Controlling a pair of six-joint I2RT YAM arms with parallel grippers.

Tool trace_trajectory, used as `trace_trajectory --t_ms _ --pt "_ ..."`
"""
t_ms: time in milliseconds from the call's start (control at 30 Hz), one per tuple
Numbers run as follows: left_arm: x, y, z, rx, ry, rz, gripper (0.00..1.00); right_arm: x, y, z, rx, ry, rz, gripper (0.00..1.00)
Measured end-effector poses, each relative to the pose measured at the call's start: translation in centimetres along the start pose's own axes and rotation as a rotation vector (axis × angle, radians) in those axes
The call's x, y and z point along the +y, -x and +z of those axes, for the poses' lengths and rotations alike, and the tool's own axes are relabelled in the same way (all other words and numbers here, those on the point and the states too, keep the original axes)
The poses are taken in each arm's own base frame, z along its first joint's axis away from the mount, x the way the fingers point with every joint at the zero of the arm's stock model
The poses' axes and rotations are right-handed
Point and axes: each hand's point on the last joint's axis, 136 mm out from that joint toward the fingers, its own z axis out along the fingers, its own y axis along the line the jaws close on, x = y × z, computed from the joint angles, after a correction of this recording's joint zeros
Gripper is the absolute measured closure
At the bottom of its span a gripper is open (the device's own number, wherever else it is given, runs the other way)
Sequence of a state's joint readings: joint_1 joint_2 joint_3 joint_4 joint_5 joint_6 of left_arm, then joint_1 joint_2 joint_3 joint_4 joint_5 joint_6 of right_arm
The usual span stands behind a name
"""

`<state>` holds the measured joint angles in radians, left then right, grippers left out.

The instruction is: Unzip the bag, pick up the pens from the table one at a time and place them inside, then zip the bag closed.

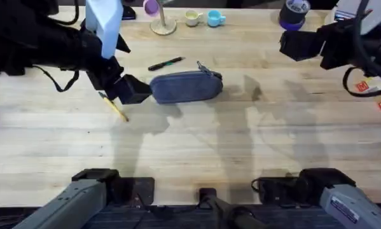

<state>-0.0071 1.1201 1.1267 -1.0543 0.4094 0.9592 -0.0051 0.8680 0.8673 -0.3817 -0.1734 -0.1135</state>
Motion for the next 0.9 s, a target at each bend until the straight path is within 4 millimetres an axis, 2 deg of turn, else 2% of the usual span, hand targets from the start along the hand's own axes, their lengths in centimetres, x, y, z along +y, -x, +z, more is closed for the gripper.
trace_trajectory --t_ms 200,433,533,700,900 --pt "0.0 0.1 0.4 -0.006 -0.017 0.031 0.006 0.0 0.0 0.0 0.000 0.000 0.000 0.005" --pt "-0.5 -1.3 2.0 0.056 -0.095 0.019 0.007 0.0 0.0 0.0 0.000 0.000 0.000 0.006" --pt "-0.9 -1.6 2.2 0.063 -0.123 0.072 0.006 0.0 0.0 0.0 0.000 0.000 0.000 0.005" --pt "-1.2 -0.8 1.8 -0.030 -0.153 0.208 0.006 0.0 0.0 0.0 0.000 0.000 0.000 0.005" --pt "-0.6 -1.1 1.2 -0.118 -0.167 0.248 0.006 0.0 0.0 0.0 0.000 0.000 0.000 0.005"
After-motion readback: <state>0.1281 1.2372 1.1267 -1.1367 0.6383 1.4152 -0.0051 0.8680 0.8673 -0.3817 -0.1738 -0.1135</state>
